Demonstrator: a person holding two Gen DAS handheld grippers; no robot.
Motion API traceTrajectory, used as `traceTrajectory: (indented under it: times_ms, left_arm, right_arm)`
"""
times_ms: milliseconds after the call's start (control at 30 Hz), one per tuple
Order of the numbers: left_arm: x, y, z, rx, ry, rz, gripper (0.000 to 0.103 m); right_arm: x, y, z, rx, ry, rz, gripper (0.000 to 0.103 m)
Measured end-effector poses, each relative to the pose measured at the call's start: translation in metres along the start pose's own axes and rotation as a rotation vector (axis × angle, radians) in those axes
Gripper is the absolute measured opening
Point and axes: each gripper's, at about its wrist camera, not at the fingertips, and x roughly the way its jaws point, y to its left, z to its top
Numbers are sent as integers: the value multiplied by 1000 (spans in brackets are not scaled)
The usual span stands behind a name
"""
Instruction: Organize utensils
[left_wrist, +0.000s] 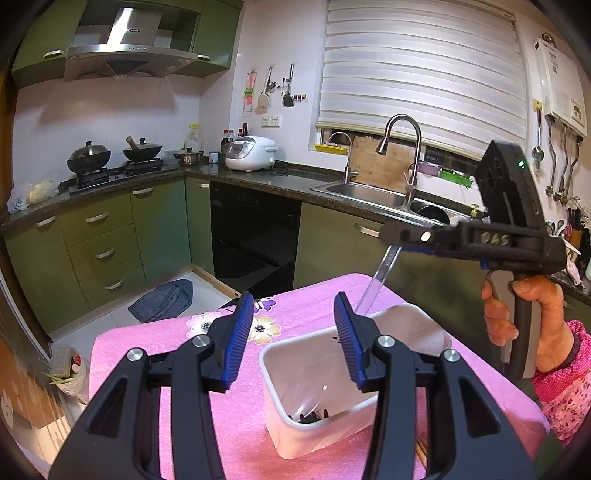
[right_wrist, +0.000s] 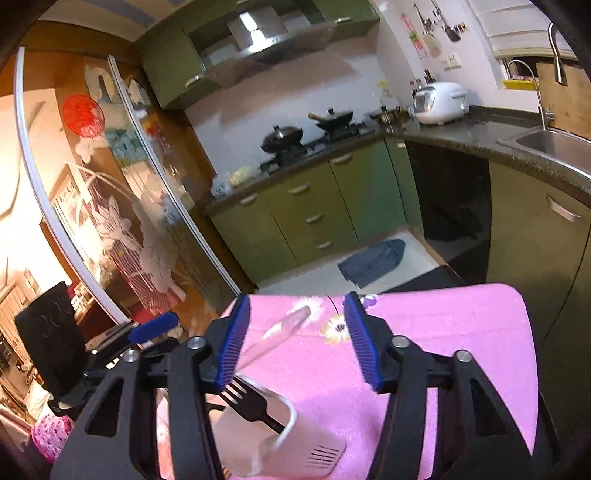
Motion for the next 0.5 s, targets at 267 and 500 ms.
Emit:
traceTrajectory:
  times_ms: [267,500]
  left_arm:
    - [-3,-1,0,3,-2,-8,44]
    - [-10,6,4,-9,-22,4,45]
  right_arm:
    - [7,6,-4,-17,2,14,17]
    - [-23,38,2,-75,-85,84,6]
